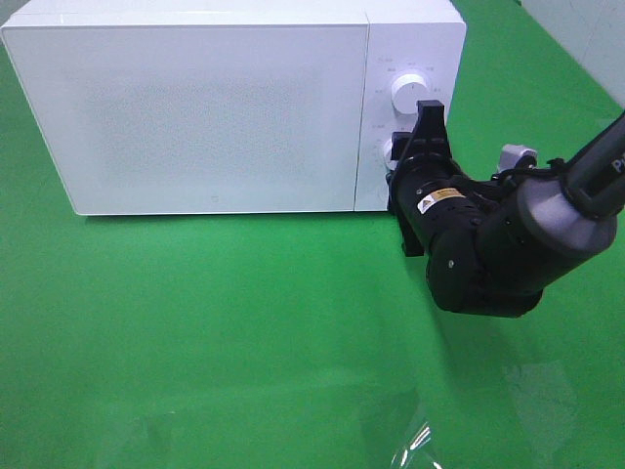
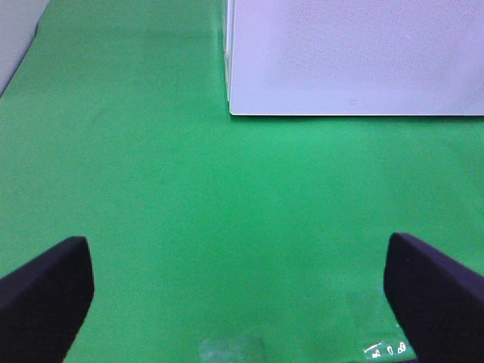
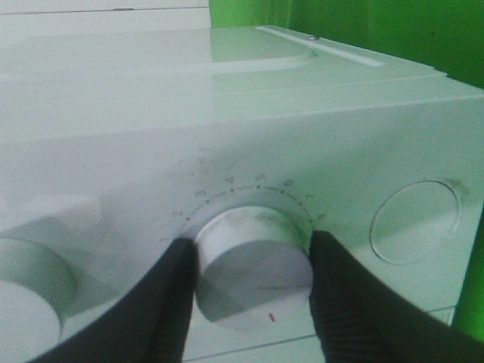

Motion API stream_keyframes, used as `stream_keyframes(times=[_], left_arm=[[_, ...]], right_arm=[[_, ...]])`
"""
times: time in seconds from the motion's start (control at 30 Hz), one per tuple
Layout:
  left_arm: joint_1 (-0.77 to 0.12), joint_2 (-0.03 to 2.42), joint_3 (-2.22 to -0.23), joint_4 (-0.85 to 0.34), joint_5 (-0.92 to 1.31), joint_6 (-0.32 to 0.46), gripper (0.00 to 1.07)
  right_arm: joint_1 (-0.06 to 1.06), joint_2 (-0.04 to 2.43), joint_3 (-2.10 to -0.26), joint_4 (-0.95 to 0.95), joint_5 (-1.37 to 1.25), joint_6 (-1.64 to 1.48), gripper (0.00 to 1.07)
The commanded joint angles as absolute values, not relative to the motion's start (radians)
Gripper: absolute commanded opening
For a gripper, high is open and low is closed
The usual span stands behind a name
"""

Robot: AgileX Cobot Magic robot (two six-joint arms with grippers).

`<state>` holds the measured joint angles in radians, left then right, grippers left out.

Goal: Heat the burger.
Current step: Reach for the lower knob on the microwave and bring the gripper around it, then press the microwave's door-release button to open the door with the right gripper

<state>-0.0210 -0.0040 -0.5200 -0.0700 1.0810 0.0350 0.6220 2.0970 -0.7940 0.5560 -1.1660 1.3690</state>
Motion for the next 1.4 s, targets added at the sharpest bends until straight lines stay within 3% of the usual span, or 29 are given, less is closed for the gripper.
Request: stream_keyframes(times=[0.03,0.07,0.53,0.63,0.93,1.4], left_arm=[[-0.019,-0.021,-0.517,-0.075,1.07,0.034,0.97],[-0.019,-0.021,-0.517,-0.075,1.07,0.034,0.97],[-0.019,-0.021,-0.517,-0.075,1.07,0.035,0.97],[-0.019,-0.021,-0.517,-0.075,1.07,0.034,0.97],[-0.019,-0.021,-0.517,-0.075,1.07,0.034,0.97],[-0.019,-0.021,-0.517,-0.075,1.07,0.034,0.97]], right_arm=[[0.626,2.085,-0.845,0.443,-1.348,1.341,0.34],[0.626,2.085,-0.845,0.468,-1.348,1.339,0.41],[0.634,2.043,-0.808,0.549,-1.259,1.159,0.69],[0.634,2.019,-0.777,0.552,-1.242,1.132,0.7],[0.634,1.806,-0.622,0.427,-0.861,0.905,0.7],[0.634,1.565,-0.602,0.259,-0.361,0.459,0.7]])
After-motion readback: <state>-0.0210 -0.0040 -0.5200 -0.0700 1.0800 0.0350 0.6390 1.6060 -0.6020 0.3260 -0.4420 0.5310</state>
